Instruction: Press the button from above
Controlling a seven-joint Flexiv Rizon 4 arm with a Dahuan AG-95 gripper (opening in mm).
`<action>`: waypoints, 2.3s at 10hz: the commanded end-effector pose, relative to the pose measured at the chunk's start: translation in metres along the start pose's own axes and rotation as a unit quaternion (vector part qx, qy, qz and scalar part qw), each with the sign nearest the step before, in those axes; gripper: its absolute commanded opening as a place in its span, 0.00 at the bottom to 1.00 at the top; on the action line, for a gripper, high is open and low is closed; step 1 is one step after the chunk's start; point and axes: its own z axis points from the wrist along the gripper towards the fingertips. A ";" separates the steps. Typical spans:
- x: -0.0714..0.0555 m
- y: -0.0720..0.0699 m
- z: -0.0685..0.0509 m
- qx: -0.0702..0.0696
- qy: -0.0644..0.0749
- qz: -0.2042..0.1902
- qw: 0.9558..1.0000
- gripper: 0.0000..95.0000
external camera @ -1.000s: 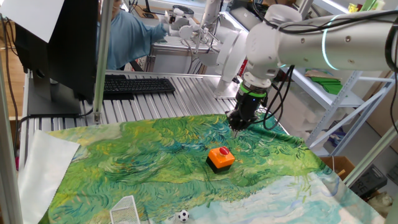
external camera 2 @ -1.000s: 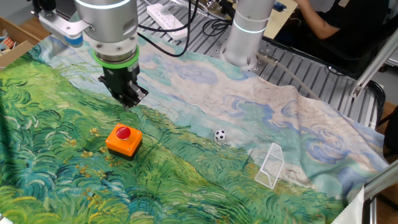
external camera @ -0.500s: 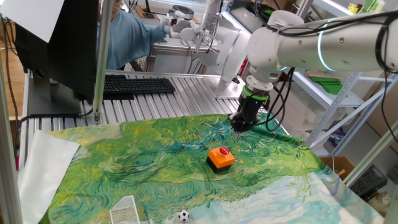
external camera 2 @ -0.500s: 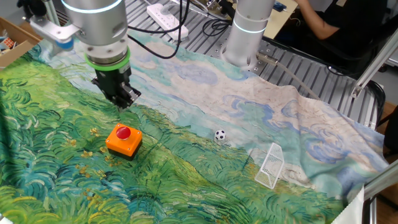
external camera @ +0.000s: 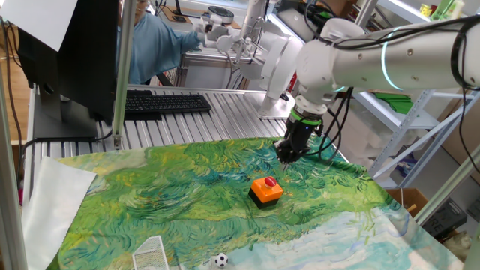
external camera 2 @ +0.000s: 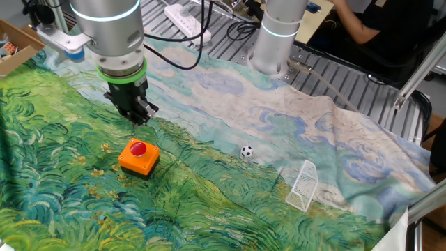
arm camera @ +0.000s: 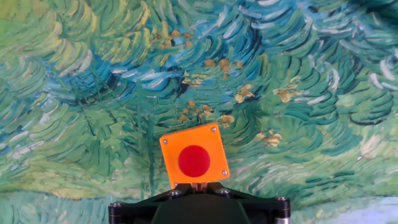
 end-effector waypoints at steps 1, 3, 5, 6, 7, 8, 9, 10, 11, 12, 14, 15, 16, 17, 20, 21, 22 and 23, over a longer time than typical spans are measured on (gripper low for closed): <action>-0.002 0.001 0.006 -0.006 0.000 0.004 1.000 0.00; -0.004 0.002 0.017 -0.020 -0.001 0.010 1.000 0.00; -0.005 0.003 0.022 -0.022 -0.002 0.012 1.000 0.00; -0.005 0.003 0.023 -0.024 -0.001 0.011 1.000 0.00; -0.005 0.003 0.026 -0.026 -0.001 0.012 1.000 0.00; -0.006 0.003 0.029 -0.026 -0.002 0.012 1.000 0.00; -0.006 0.004 0.033 -0.026 -0.003 0.013 1.000 0.00; -0.007 0.004 0.038 -0.026 -0.007 0.015 1.000 0.00; -0.009 0.003 0.043 -0.026 -0.011 0.017 0.999 0.00; -0.012 0.000 0.046 -0.027 -0.014 0.016 0.999 0.00; -0.021 -0.008 0.055 -0.033 -0.017 0.011 0.999 0.00; -0.014 -0.005 0.069 -0.036 -0.027 0.025 0.999 0.00; -0.011 -0.002 0.073 -0.039 -0.036 0.027 0.998 0.00; -0.013 -0.004 0.070 -0.038 -0.032 0.027 0.998 0.00; -0.015 -0.006 0.067 -0.036 -0.025 0.023 0.999 0.00; -0.016 -0.007 0.064 -0.043 -0.014 0.024 0.999 0.00; -0.019 -0.010 0.059 -0.042 -0.010 0.020 0.999 0.00; -0.020 -0.010 0.056 -0.040 -0.010 0.019 0.999 0.00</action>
